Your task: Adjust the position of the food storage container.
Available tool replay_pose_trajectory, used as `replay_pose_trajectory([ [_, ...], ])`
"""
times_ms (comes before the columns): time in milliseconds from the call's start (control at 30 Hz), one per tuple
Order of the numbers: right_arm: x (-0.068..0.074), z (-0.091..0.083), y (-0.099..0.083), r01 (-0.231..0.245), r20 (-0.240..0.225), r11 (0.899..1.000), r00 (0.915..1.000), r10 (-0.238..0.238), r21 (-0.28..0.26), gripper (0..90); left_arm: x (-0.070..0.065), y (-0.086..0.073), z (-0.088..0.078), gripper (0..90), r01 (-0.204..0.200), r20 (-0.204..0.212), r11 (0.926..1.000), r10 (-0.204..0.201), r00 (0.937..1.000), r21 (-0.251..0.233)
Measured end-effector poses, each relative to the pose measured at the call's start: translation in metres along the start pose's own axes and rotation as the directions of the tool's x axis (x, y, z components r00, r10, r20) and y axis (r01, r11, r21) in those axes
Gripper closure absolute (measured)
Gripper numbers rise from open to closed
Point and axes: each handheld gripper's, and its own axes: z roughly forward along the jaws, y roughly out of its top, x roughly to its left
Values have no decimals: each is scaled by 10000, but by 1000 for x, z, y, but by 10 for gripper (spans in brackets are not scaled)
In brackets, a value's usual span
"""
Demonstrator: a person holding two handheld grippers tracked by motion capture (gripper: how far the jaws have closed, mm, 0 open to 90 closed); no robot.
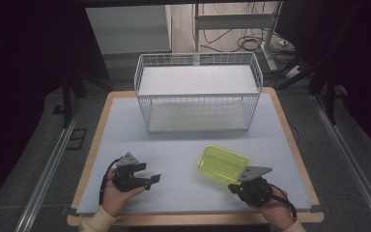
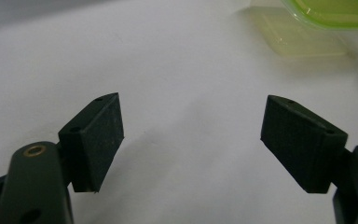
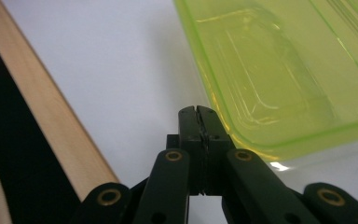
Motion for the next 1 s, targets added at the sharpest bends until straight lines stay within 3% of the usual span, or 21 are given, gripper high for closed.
replay_pose_trajectory([
  [600, -34, -7, -8, -789, 890, 9965, 9927, 813, -291, 896, 0, 0, 1, 204, 26, -70, 10000, -25, 10000, 56],
  [733, -37, -6, -9, -919, 925, 9953, 9912, 943, -306, 896, 0, 0, 1, 204, 19, -65, 10000, -19, 10000, 62],
  [833, -36, -8, -9, -940, 704, 9949, 9929, 964, -359, 895, 0, 0, 1, 205, 27, -65, 10000, -26, 10000, 51],
  [1000, -41, -27, 0, -1000, 952, 9893, 9893, 1102, -1066, 896, -1, 1, 0, 205, 106, -76, 9999, -105, 9999, 5],
])
